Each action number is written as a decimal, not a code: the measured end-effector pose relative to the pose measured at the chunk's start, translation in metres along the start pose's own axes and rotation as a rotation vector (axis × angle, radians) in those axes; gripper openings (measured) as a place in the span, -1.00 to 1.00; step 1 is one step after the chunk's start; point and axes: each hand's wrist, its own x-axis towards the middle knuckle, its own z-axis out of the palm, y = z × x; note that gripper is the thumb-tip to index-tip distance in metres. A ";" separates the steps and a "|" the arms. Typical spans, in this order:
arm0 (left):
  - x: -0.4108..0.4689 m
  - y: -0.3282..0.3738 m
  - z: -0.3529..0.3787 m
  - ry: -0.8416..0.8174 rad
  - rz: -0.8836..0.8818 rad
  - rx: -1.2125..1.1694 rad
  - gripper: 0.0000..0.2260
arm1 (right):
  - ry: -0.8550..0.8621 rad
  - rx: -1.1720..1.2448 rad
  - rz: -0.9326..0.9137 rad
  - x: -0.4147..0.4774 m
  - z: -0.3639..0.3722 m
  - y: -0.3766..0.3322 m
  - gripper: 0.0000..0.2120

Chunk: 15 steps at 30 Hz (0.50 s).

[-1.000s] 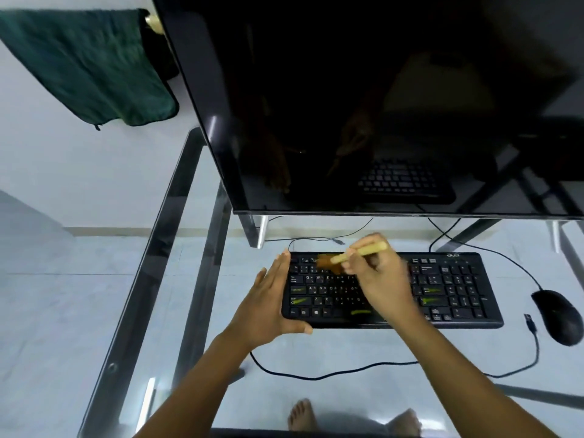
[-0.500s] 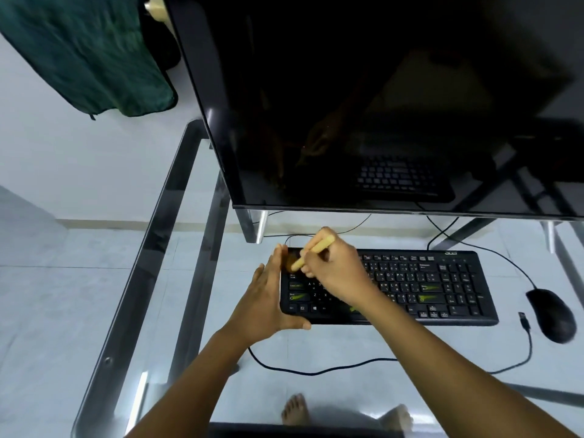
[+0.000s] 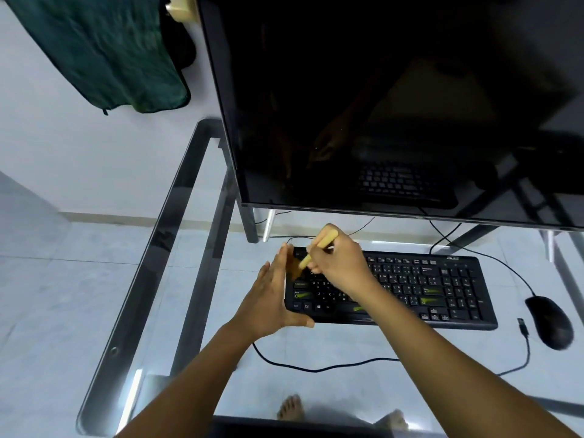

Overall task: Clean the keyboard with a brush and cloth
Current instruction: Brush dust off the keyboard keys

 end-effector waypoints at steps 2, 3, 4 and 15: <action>0.000 0.001 0.000 -0.001 0.022 -0.003 0.24 | 0.148 0.002 -0.025 0.001 -0.002 0.000 -0.89; 0.000 0.002 -0.001 -0.002 0.028 -0.008 0.24 | 0.195 0.033 -0.033 0.001 -0.006 0.000 -0.90; 0.000 0.002 -0.001 0.000 0.030 -0.013 0.24 | 0.182 0.071 -0.026 0.000 -0.008 0.001 -0.91; -0.008 0.011 0.000 0.000 0.021 0.020 0.16 | 0.221 0.223 0.177 -0.025 -0.030 0.033 -0.93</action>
